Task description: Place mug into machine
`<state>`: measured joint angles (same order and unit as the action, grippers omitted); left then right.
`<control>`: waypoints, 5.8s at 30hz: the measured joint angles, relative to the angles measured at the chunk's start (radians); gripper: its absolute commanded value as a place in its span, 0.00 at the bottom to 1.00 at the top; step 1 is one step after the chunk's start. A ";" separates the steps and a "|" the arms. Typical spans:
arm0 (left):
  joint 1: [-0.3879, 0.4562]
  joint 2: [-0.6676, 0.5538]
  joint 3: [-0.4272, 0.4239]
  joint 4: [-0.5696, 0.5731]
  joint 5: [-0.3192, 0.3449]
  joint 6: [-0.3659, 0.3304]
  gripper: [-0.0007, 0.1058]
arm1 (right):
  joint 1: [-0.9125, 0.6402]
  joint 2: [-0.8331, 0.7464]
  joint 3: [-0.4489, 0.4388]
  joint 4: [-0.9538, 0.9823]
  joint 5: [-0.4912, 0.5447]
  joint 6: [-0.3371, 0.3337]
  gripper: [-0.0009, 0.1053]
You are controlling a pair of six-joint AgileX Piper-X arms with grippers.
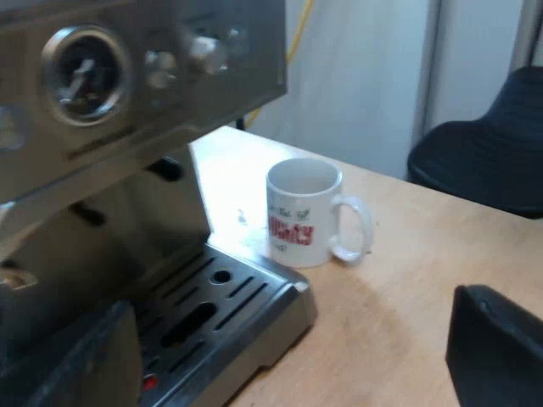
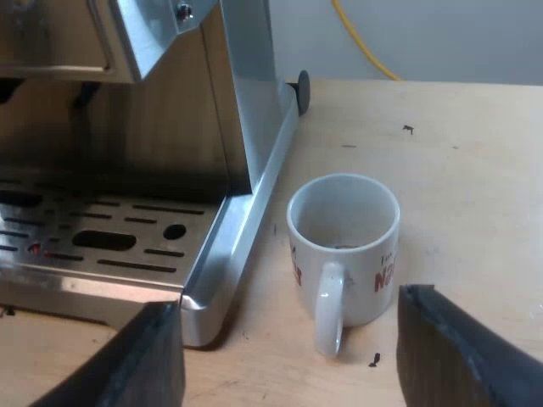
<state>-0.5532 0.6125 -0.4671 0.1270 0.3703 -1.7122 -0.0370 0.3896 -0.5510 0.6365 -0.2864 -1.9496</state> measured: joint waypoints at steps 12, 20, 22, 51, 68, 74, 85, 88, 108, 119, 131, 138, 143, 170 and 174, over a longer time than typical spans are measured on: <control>-0.098 0.245 0.000 -0.241 -0.037 -0.005 0.77 | 0.000 0.140 0.035 -0.049 0.000 -0.057 0.54; -0.098 0.247 0.000 -0.246 -0.056 -0.005 0.77 | 0.070 0.219 0.152 -0.199 0.002 -0.060 0.54; -0.098 0.247 0.000 -0.246 -0.067 -0.005 0.77 | 0.100 0.239 0.189 -0.250 0.006 -0.060 0.54; -0.098 0.247 0.000 -0.076 -0.080 -0.007 0.77 | 0.269 0.661 0.458 -1.103 0.358 0.158 0.54; -0.098 0.247 0.000 -0.076 -0.080 -0.007 0.77 | 0.269 1.036 0.456 -1.551 0.406 0.159 0.54; -0.098 0.247 0.000 -0.076 -0.080 -0.007 0.77 | 0.269 1.085 0.420 -1.579 0.432 0.164 0.54; -0.098 0.247 0.000 -0.076 -0.080 -0.007 0.77 | 0.269 1.168 0.321 -1.575 0.434 0.167 0.54; -0.098 0.247 0.000 -0.076 -0.080 -0.007 0.77 | 0.269 1.180 0.295 -1.550 0.434 0.167 0.54; -0.098 0.247 0.000 -0.076 -0.080 -0.007 0.77 | 0.269 1.179 0.278 -1.510 0.470 0.174 0.01; -0.098 0.247 0.000 -0.076 -0.080 -0.007 0.77 | 0.288 1.162 0.290 -1.498 0.479 0.172 0.01; -0.098 0.165 0.000 -0.076 -0.059 -0.007 0.77 | 0.411 0.988 0.399 -1.439 0.569 0.149 0.01; -0.098 0.047 0.000 -0.070 -0.059 -0.007 0.77 | 0.412 0.802 0.404 -1.281 0.595 0.146 0.01; -0.098 -0.036 0.000 0.047 -0.062 -0.007 0.77 | 0.412 0.653 0.404 -1.128 0.597 0.128 0.01; -0.098 -0.355 -0.001 0.393 -0.149 -0.038 0.77 | 0.728 0.125 0.293 -0.602 0.591 0.078 0.01; -0.098 -0.383 -0.001 0.394 -0.151 -0.097 0.77 | 0.811 0.126 0.271 -0.602 0.593 0.078 0.01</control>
<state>-0.6515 0.2297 -0.4681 0.5213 0.2193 -1.8090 0.7741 0.5152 -0.2799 0.0348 0.3065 -1.8720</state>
